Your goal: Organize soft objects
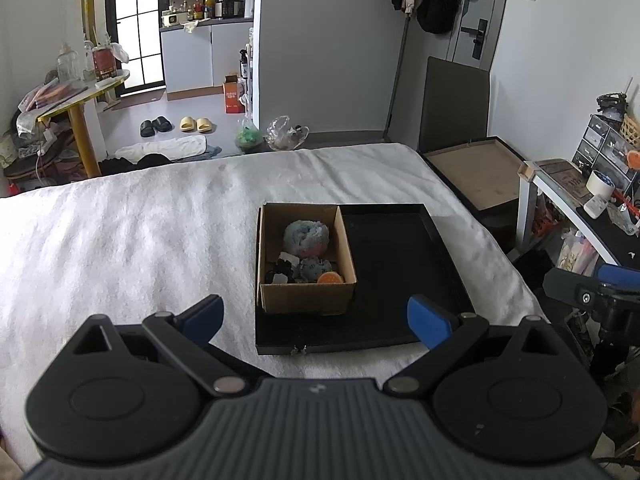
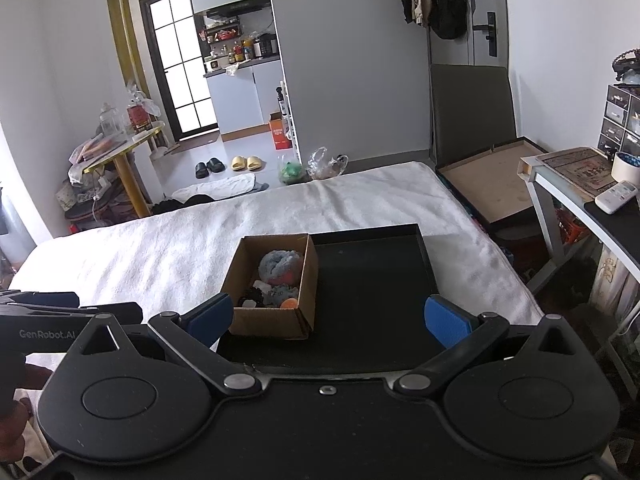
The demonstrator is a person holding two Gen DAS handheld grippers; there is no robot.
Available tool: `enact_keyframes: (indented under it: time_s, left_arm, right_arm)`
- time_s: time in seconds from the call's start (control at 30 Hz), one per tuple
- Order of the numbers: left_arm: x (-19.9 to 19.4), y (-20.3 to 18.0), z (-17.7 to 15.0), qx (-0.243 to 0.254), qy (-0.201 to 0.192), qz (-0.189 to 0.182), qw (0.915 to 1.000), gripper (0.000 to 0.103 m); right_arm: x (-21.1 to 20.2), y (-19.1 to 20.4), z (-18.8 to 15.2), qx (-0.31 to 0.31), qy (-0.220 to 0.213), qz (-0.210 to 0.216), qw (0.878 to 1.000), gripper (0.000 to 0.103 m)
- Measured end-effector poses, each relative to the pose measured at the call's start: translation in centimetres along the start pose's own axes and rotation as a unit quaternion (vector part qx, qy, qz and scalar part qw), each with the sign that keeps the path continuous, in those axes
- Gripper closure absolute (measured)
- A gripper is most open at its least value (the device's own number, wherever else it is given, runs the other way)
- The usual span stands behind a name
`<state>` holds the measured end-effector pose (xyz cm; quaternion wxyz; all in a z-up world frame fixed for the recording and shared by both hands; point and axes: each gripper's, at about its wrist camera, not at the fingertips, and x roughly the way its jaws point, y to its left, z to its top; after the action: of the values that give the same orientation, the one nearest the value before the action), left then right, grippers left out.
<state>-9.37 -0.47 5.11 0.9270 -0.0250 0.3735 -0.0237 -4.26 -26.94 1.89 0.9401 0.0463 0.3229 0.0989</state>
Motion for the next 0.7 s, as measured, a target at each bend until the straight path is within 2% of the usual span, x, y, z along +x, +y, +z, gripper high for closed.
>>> enact_keyframes:
  time_s: [0.7]
  left_arm:
    - [-0.18, 0.23, -0.72, 0.000, 0.007, 0.001, 1.0000, 0.005]
  right_arm:
    - [-0.81, 0.21, -0.35, -0.004, 0.002, 0.004, 1.000, 0.000]
